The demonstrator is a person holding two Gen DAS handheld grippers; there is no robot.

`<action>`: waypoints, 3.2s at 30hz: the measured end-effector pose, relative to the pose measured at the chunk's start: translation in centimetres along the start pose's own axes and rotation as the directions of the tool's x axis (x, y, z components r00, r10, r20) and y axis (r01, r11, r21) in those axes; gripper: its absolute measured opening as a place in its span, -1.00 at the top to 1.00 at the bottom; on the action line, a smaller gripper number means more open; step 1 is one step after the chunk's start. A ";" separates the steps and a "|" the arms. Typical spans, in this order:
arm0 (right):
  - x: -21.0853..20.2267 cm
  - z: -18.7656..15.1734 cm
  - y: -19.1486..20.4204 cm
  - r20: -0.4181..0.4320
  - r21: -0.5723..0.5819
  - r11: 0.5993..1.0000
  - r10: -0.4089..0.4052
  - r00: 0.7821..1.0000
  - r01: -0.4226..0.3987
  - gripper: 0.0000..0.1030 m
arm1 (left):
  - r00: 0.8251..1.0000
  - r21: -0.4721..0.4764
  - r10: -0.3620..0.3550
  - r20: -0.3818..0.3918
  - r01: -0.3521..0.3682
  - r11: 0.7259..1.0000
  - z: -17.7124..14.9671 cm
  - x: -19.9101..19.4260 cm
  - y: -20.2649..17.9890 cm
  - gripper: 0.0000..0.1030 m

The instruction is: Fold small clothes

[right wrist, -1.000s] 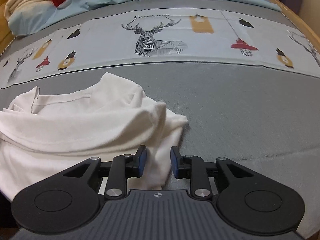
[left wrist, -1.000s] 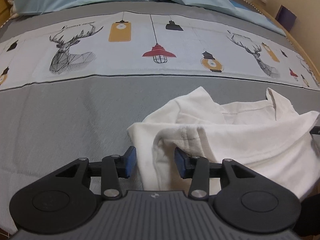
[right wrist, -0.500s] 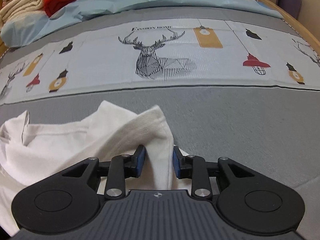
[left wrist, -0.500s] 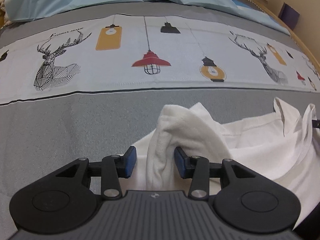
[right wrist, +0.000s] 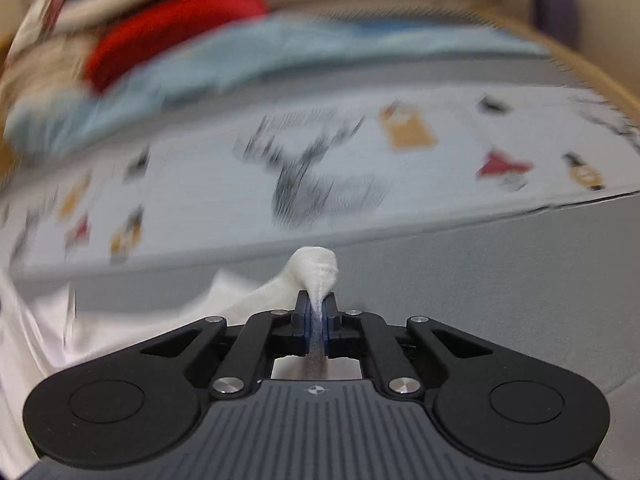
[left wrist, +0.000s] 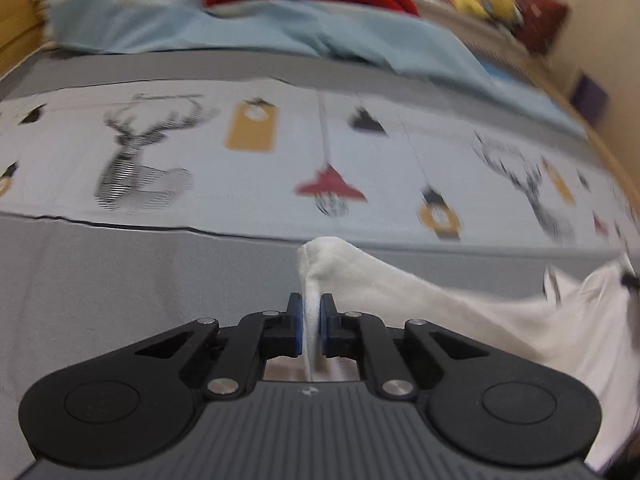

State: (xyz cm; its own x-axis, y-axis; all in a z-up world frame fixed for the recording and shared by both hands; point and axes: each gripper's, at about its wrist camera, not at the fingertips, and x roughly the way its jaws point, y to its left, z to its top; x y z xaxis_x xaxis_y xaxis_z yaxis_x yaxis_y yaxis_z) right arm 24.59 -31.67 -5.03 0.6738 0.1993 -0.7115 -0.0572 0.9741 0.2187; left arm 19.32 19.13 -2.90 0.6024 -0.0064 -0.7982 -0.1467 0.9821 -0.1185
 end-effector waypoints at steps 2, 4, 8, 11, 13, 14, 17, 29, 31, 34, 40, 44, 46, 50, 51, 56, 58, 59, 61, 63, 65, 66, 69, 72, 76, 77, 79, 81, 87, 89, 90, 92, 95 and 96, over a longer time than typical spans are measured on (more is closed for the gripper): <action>-0.2 0.4 -1.1 0.026 0.080 0.996 -0.034 0.999 0.032 0.92 | 1.000 -0.012 0.027 0.004 -0.027 1.000 0.1 0.1 0.2 0.84; 0.2 0.4 -1.7 0.012 0.123 0.992 -0.036 0.999 0.034 0.92 | 0.999 -0.001 0.035 0.001 -0.035 0.999 0.2 0.2 -0.1 0.84; 1.2 0.4 -1.2 -0.029 0.107 0.990 -0.084 0.996 0.087 0.80 | 0.993 0.001 0.114 0.002 -0.114 0.993 0.3 0.2 0.0 0.84; 1.3 0.3 -1.2 -0.042 0.098 0.987 -0.124 0.991 0.128 0.73 | 0.998 -0.067 0.059 -0.018 -0.060 0.996 0.1 -0.1 1.6 0.80; 0.8 0.3 -1.4 -0.039 0.090 0.989 -0.116 0.993 0.119 0.73 | 0.998 -0.068 -0.045 -0.054 0.041 0.997 -0.3 -0.2 2.1 0.80; 0.5 0.2 -1.4 -0.039 0.084 0.991 -0.104 0.994 0.107 0.73 | 0.993 -0.043 -0.085 -0.077 0.082 0.996 -0.6 -0.2 1.8 0.80; -0.2 -0.4 -1.5 -0.079 0.058 0.998 -0.010 0.997 0.015 0.73 | 0.976 0.094 -0.147 -0.160 0.163 0.982 -2.1 -0.2 0.3 0.80; -3.9 -5.2 -0.5 -0.278 -0.220 0.974 -0.006 0.961 -0.057 0.49 | 0.936 0.249 -0.113 -0.334 0.203 0.947 -7.6 -2.0 0.4 0.69; -4.7 -6.1 -0.3 -0.319 -0.245 0.963 0.027 0.947 -0.110 0.49 | 0.914 0.297 -0.112 -0.391 0.241 0.924 -9.0 -2.0 -0.3 0.65; -4.7 -8.6 0.4 -0.410 -0.377 0.920 -0.063 0.910 -0.106 0.35 | 0.905 0.373 -0.030 -0.425 0.206 0.905 -10.5 -1.6 -0.4 0.59; -8.7 -7.3 2.6 -0.178 -0.415 0.909 -0.122 0.976 0.037 0.23 | 0.973 0.306 -0.029 -0.230 0.101 0.947 -8.8 -6.1 1.2 0.53; -12.4 -7.2 7.8 0.036 -0.401 0.915 -0.041 0.998 0.052 0.24 | 0.991 0.215 -0.037 -0.131 0.065 0.974 -7.1 -8.7 2.4 0.51; -13.2 -8.3 10.8 0.078 -0.355 0.935 0.017 0.997 0.012 0.25 | 0.995 0.189 -0.023 -0.100 0.042 0.981 -6.5 -9.6 2.6 0.51; -12.5 -12.0 17.2 0.113 -0.317 0.948 0.072 0.991 -0.032 0.62 | 0.998 0.118 -0.002 -0.058 0.009 0.993 -5.4 -10.8 3.6 0.51; -12.3 -13.1 19.1 0.113 -0.311 0.949 0.089 0.990 -0.050 0.63 | 0.999 0.100 0.000 -0.053 0.005 0.995 -5.2 -10.9 3.9 0.51; -11.2 -17.9 27.0 0.066 -0.374 0.918 0.170 0.983 -0.133 0.63 | 0.999 0.034 -0.008 -0.047 0.009 0.999 -4.8 -11.9 5.8 0.51; -10.5 -19.4 29.9 0.003 -0.416 0.888 0.217 0.976 -0.196 0.63 | 0.999 0.027 -0.006 -0.051 0.007 1.000 -4.7 -12.1 6.5 0.51; -10.6 -20.2 31.4 -0.016 -0.438 0.873 0.230 0.973 -0.214 0.63 | 0.999 0.023 -0.005 -0.052 0.007 1.000 -4.7 -12.2 6.8 0.51; -10.3 -21.6 33.6 -0.042 -0.499 0.834 0.247 0.968 -0.234 0.56 | 0.999 0.013 -0.003 -0.053 0.004 1.000 -4.6 -12.3 7.5 0.51; -9.7 -22.9 35.3 -0.068 -0.557 0.794 0.251 0.966 -0.245 0.45 | 0.998 0.004 -0.005 -0.055 0.005 1.000 -4.6 -12.3 8.0 0.51; -9.1 -23.6 36.2 -0.088 -0.582 0.771 0.255 0.963 -0.257 0.36 | 0.998 -0.001 -0.007 -0.057 0.007 1.000 -4.6 -12.3 8.5 0.51; -8.7 -24.0 36.7 -0.110 -0.591 0.760 0.257 0.960 -0.271 0.29 | 0.998 -0.002 -0.008 -0.059 0.008 1.000 -4.6 -12.2 8.7 0.51; -7.7 -25.3 37.9 -0.161 -0.632 0.717 0.250 0.955 -0.294 0.09 | 0.997 0.003 -0.006 -0.073 0.006 1.000 -4.8 -11.9 9.3 0.51; -7.0 -26.4 38.7 -0.163 -0.685 0.674 0.226 0.960 -0.275 0.02 | 0.996 -0.012 -0.016 -0.090 0.015 1.000 -5.0 -11.4 9.9 0.51; -6.9 -25.5 38.7 -0.168 -0.665 0.687 0.246 0.955 -0.294 0.62 | 0.990 -0.064 -0.068 -0.124 0.060 0.996 -5.5 -9.7 10.3 0.41; -7.0 -25.1 38.4 -0.166 -0.651 0.698 0.252 0.953 -0.298 0.73 | 0.985 -0.080 -0.095 -0.144 0.084 0.993 -5.6 -9.1 10.3 0.41; -7.5 -24.0 37.6 -0.156 -0.607 0.732 0.272 0.949 -0.310 0.81 | 0.972 -0.106 -0.150 -0.179 0.133 0.985 -5.8 -7.7 9.9 0.31; -8.4 -23.1 36.9 -0.135 -0.569 0.753 0.310 0.941 -0.330 0.82 | 0.960 -0.114 -0.188 -0.207 0.167 0.979 -6.0 -6.5 9.1 0.04; -11.6 -21.1 34.9 -0.073 -0.514 0.779 0.376 0.924 -0.358 0.82 | 0.923 -0.142 -0.273 -0.270 0.242 0.960 -5.5 -2.8 5.8 -0.37; -12.3 -20.6 34.3 -0.058 -0.494 0.790 0.387 0.920 -0.363 0.83 | 0.908 -0.172 -0.286 -0.306 0.243 0.955 -5.2 -1.3 4.9 -0.37; -12.6 -20.4 34.0 -0.052 -0.487 0.793 0.392 0.919 -0.366 0.83 | 0.902 -0.186 -0.294 -0.315 0.245 0.951 -5.0 -0.8 4.6 -0.37; -13.2 -20.0 33.5 -0.043 -0.477 0.797 0.401 0.915 -0.371 0.83 | 0.890 -0.200 -0.309 -0.336 0.253 0.946 -4.7 0.4 3.8 -0.36; -13.7 -19.7 33.1 -0.039 -0.470 0.798 0.409 0.912 -0.378 0.83 | 0.886 -0.172 -0.295 -0.358 0.248 0.953 -4.5 1.4 2.7 0.06; -13.8 -19.7 33.1 -0.040 -0.465 0.798 0.413 0.910 -0.383 0.84 | 0.888 -0.157 -0.290 -0.357 0.249 0.956 -4.5 1.4 2.5 0.62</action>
State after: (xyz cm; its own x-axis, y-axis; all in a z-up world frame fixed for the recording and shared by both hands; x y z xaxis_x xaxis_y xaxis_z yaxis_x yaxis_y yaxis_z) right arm -1.09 -0.12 -1.10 0.5599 0.5880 -0.5838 -0.6460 0.7510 0.1368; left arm 16.29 20.75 -6.97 0.2975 -0.3577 -0.8852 -0.1139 0.9073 -0.4048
